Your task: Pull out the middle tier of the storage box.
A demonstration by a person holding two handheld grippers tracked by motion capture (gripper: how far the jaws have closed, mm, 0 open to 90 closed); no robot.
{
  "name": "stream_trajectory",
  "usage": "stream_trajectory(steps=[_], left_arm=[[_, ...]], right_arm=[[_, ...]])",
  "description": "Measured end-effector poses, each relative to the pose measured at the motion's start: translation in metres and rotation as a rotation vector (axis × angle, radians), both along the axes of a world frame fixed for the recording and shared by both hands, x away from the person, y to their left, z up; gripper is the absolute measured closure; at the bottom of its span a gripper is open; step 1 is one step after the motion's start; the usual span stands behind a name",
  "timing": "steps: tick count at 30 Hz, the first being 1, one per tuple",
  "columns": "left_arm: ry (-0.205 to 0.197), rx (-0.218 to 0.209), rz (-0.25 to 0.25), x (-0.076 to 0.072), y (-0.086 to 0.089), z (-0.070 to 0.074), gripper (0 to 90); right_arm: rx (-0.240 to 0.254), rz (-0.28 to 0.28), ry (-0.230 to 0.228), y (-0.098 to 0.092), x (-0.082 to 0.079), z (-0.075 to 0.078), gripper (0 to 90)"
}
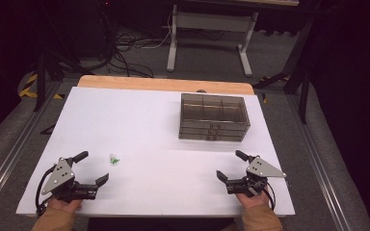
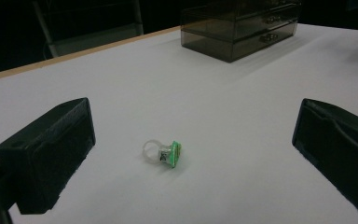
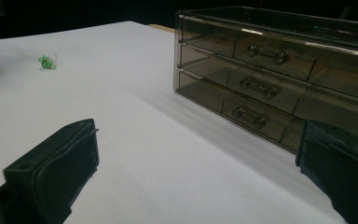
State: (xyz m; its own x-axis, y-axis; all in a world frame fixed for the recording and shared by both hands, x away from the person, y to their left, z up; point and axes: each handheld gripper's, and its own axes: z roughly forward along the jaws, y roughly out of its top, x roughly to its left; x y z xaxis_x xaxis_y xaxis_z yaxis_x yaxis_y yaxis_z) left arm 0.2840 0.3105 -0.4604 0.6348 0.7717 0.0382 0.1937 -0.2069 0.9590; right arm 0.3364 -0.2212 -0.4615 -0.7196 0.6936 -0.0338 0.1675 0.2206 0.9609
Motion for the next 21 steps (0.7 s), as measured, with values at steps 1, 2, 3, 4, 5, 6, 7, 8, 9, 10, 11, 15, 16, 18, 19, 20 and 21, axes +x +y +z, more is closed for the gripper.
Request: stream_trajectory(steps=[1, 2, 3, 4, 5, 6, 7, 8, 9, 10, 11, 15, 16, 18, 19, 20, 21], left_arm=[[0.002, -0.004, 0.000, 0.001, 0.001, 0.000, 0.2], [0.006, -0.009, 0.002, 0.001, 0.001, 0.000, 0.2], [0.002, -0.017, 0.001, 0.001, 0.001, 0.000, 0.2], [0.002, -0.017, 0.001, 0.001, 0.001, 0.000, 0.2], [0.006, -0.017, 0.000, 0.001, 0.002, 0.000, 0.2], [0.007, -0.015, 0.002, 0.002, 0.001, 0.000, 0.2], [0.010, -0.018, 0.002, 0.003, 0.001, 0.000, 0.2], [0.010, -0.018, 0.002, 0.003, 0.001, 0.000, 0.2], [0.016, -0.014, 0.003, 0.004, 0.000, 0.000, 0.2], [0.018, -0.015, 0.004, 0.004, 0.000, 0.000, 0.2], [0.016, -0.014, 0.004, 0.005, 0.000, -0.001, 0.2], [0.015, -0.012, -0.001, 0.004, 0.000, -0.001, 0.2], [0.015, -0.012, -0.002, 0.004, 0.000, -0.001, 0.2], [0.017, -0.013, -0.001, 0.005, 0.000, -0.001, 0.2], [0.016, -0.013, -0.001, 0.005, 0.000, -0.001, 0.2], [0.016, -0.014, -0.001, 0.005, 0.000, -0.001, 0.2], [0.015, -0.012, -0.001, 0.005, 0.000, -0.001, 0.2]], right_arm=[[0.004, -0.003, 0.000, 0.000, 0.000, 0.000, 0.0], [0.004, -0.007, 0.005, 0.000, 0.001, 0.000, 0.0], [0.001, -0.009, 0.008, 0.000, 0.001, 0.001, 0.0], [0.001, -0.009, 0.008, 0.000, 0.001, 0.001, 0.0], [-0.001, -0.012, 0.010, 0.000, 0.002, 0.001, 0.0], [-0.006, -0.013, 0.017, 0.000, 0.002, 0.001, 0.0], [-0.004, -0.009, 0.020, 0.000, 0.002, 0.001, 0.0], [-0.004, -0.009, 0.020, 0.000, 0.002, 0.001, 0.0], [-0.007, -0.003, 0.036, 0.000, 0.003, 0.001, 1.1], [-0.010, -0.006, 0.038, 0.000, 0.003, 0.001, 1.2], [-0.015, -0.007, 0.039, 0.001, 0.003, 0.001, 1.4], [-0.029, -0.014, 0.032, 0.002, 0.003, 0.003, 1.8], [-0.035, -0.018, 0.032, 0.002, 0.003, 0.004, 1.8], [-0.042, -0.021, 0.031, 0.003, 0.004, 0.006, 1.8], [-0.051, -0.025, 0.031, 0.003, 0.004, 0.007, 1.8], [-0.053, -0.022, 0.033, 0.003, 0.006, 0.009, 2.0], [-0.055, -0.018, 0.038, 0.004, 0.007, 0.011, 2.0]])
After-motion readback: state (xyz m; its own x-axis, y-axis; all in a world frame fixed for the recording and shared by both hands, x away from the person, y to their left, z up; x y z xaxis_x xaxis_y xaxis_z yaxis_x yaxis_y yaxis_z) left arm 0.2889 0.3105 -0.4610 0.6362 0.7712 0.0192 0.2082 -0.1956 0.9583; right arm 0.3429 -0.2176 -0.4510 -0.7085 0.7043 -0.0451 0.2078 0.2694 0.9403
